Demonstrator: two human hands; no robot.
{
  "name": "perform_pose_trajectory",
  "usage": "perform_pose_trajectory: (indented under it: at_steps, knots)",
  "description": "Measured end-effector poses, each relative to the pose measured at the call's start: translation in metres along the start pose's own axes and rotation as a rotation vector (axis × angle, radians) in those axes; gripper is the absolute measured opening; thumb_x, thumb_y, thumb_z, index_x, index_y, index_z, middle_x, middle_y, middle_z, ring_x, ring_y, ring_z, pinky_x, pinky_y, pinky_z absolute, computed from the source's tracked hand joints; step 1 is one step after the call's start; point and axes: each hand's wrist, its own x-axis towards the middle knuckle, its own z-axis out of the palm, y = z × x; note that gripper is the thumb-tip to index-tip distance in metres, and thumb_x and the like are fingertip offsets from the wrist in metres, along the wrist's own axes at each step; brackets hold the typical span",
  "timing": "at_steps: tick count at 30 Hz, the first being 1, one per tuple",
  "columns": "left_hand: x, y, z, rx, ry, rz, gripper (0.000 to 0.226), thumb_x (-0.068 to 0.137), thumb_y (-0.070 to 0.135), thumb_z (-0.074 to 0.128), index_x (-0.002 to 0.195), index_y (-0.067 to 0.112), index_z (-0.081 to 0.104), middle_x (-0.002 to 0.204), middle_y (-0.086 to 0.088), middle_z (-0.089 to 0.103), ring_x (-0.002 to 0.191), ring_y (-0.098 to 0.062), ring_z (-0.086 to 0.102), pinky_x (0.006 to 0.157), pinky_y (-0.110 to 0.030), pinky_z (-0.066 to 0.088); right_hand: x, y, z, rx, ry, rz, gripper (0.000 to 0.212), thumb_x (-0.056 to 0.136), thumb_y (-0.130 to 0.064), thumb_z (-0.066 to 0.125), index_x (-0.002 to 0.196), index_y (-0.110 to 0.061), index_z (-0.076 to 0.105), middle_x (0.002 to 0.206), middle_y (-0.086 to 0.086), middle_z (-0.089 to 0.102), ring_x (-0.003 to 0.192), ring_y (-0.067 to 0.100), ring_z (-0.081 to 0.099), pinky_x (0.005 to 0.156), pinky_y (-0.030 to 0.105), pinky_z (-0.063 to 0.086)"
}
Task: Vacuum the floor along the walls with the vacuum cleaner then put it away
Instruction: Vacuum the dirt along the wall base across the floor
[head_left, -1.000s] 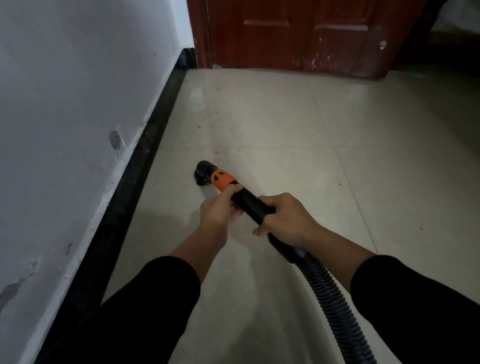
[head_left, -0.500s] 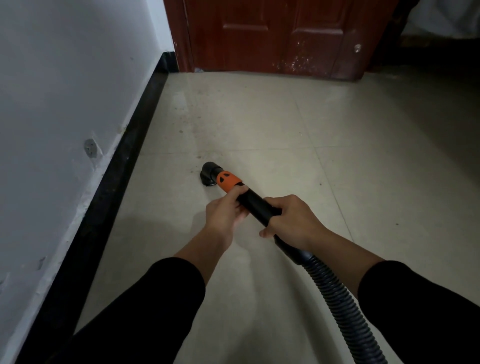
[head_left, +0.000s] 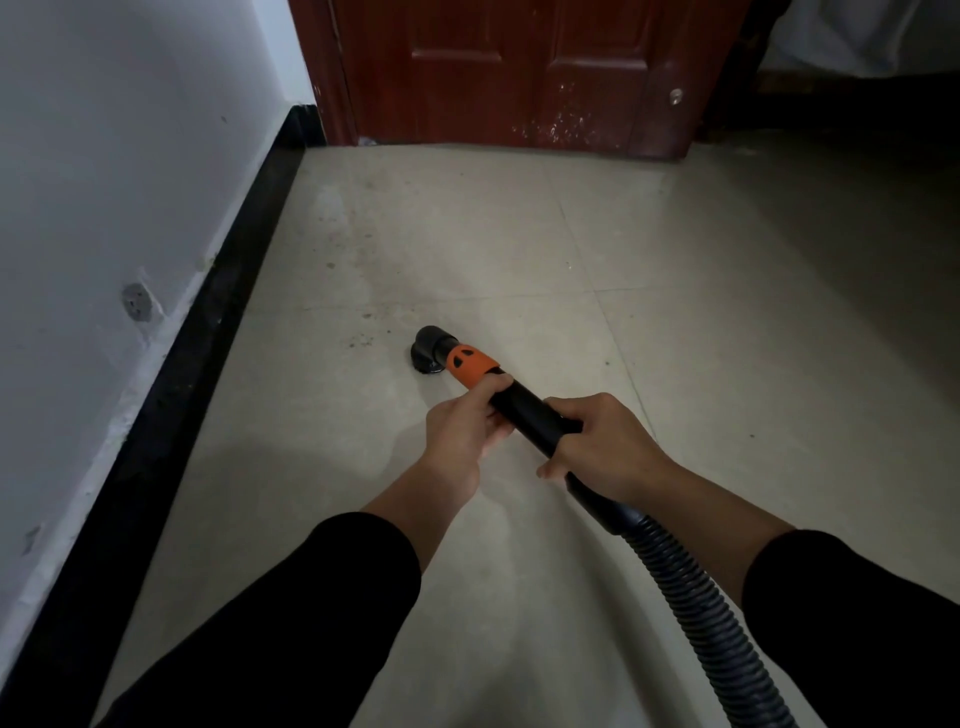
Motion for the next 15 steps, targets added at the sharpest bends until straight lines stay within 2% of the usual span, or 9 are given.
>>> perform_pose_trajectory:
  at_steps: [7, 9, 15]
  knots:
    - [-0.015, -0.008, 0.016, -0.013, 0.032, -0.023, 0.011, 0.08, 0.007, 0.075, 0.084, 0.0, 0.066, 0.071, -0.009, 0.074, 0.068, -0.014, 0.073, 0.071, -0.024, 0.06, -0.01, 0.011, -0.015, 0.02, -0.036, 0.016, 0.036, 0.063, -0.003, 0.075, 0.096, -0.018, 0.073, 0.077, 0.008, 0.066, 0.071, 0.02, 0.06, 0.061, 0.024, 0.047]
    - [-0.018, -0.01, 0.017, -0.01, 0.044, -0.027, 0.011, 0.08, 0.007, 0.075, 0.083, 0.001, 0.066, 0.068, -0.008, 0.074, 0.066, -0.013, 0.073, 0.075, -0.025, 0.059, -0.013, 0.012, -0.018, 0.026, -0.049, 0.013, 0.039, 0.063, -0.003, 0.075, 0.098, -0.02, 0.073, 0.083, 0.011, 0.068, 0.075, 0.021, 0.062, 0.063, 0.026, 0.049]
    - [-0.024, -0.016, 0.014, -0.018, 0.051, -0.029, 0.012, 0.08, 0.007, 0.075, 0.085, 0.001, 0.066, 0.072, -0.01, 0.075, 0.07, -0.015, 0.074, 0.085, -0.031, 0.057, -0.018, 0.013, -0.021, 0.033, -0.085, 0.01, 0.042, 0.062, 0.0, 0.074, 0.098, -0.022, 0.074, 0.075, 0.003, 0.064, 0.07, 0.016, 0.058, 0.061, 0.022, 0.045]
